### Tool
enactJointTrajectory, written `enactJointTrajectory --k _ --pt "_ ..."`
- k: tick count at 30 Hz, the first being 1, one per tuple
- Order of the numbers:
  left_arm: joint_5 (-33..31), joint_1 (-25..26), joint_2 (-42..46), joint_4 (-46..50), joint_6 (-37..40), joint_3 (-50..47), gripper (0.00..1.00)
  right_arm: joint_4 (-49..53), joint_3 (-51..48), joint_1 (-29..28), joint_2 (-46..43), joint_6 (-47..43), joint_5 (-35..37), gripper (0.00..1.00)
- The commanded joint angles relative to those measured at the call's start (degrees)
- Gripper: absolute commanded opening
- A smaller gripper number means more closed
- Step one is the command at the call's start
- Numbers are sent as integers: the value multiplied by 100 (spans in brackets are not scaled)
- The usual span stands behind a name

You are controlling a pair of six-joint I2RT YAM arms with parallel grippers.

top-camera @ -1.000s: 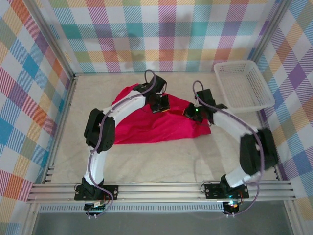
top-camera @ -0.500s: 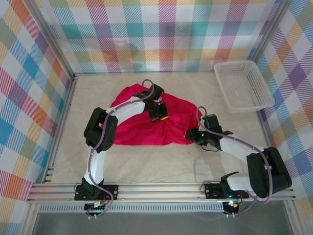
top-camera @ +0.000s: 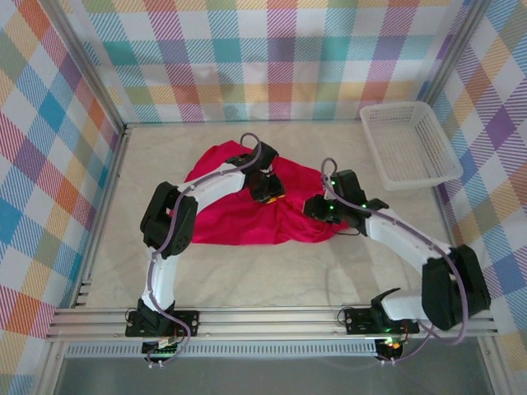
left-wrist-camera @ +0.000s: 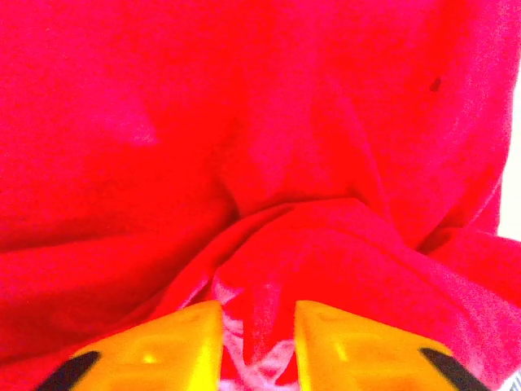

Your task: Fold the inside-out t-shirt

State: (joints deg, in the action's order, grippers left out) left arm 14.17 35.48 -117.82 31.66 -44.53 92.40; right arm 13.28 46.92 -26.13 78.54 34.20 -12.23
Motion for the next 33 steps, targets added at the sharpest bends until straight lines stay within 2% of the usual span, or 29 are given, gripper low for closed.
enactJointTrajectory --k 1,3,5,9,14,16,17,21,28,33 --pt "-400 -33 643 360 139 -10 35 223 469 -160 500 -137 168 22" --pt "-565 -64 875 418 159 -175 36 392 790 -260 838 -146 374 23" --pt "-682 -85 1087 455 186 -332 36 644 1096 -330 1147 -69 634 28" --pt "-758 -112 1389 471 221 -589 36 1031 1580 -365 1725 240 1160 47" --pt "-638 -112 1583 330 194 -842 35 1287 2060 -375 2282 433 1830 47" --pt "-567 -103 1652 227 153 -960 33 1309 2173 -376 2403 464 2032 42" --pt "-536 -95 1693 171 124 -1017 33 1304 2205 -371 2432 465 2086 37" --pt "-323 13 1815 -157 35 -1289 30 1482 2379 -375 2273 322 1919 0" --pt "246 133 1645 -728 -115 -1352 22 1040 1765 -363 1190 28 789 0" --pt "469 270 1404 -862 -128 -1212 21 623 1388 -340 706 37 69 0"
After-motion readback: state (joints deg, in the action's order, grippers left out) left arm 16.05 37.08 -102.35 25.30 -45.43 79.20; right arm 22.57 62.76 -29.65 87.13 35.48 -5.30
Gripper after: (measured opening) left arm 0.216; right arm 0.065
